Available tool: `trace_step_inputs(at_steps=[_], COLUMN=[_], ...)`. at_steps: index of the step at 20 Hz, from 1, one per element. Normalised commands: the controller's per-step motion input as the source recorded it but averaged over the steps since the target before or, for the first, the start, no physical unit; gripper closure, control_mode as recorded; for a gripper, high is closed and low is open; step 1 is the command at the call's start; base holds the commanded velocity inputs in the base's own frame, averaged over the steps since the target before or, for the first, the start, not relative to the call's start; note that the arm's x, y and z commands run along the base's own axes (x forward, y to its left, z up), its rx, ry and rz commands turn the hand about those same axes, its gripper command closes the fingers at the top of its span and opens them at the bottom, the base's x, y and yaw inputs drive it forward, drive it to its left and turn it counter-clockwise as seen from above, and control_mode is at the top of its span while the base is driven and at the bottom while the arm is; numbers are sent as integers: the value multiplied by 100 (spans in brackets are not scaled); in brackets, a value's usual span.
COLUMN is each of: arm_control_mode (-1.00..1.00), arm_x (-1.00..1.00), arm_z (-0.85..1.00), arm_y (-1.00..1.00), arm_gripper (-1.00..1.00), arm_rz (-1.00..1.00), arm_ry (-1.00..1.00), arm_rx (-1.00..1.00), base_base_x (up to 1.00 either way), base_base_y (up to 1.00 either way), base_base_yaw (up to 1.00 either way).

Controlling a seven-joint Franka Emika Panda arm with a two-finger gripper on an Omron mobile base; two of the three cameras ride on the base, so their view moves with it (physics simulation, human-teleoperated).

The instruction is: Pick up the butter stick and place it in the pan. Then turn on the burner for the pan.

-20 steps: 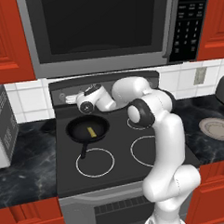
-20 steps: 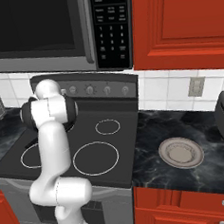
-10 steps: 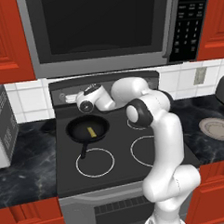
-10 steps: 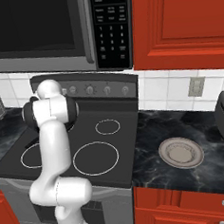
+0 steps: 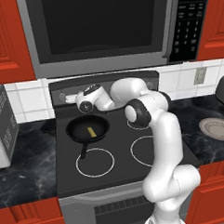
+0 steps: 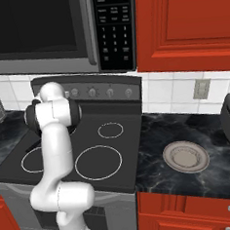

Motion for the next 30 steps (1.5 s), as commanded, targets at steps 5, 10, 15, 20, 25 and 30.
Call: trace_step_inputs(at_steps=[5, 10, 15, 20, 25, 30], arm_control_mode=[-100, -100, -100, -100, -100, -100], arm_x=[12, 8, 1, 0, 0, 0], arm_z=[-4, 0, 0, 0, 0, 0], arm_y=[0, 0, 0, 0, 0, 0], arm_gripper=[-100, -100, -100, -100, -100, 100], arm_rz=[0, 0, 0, 0, 0, 0], arm_ry=[0, 0, 0, 0, 0, 0], arm_rx=[0, 0, 0, 0, 0, 0], base_base_x=[0, 0, 0, 0, 0, 0], base_base_y=[0, 0, 0, 0, 0, 0], base_base_yaw=[0, 0, 0, 0, 0, 0])
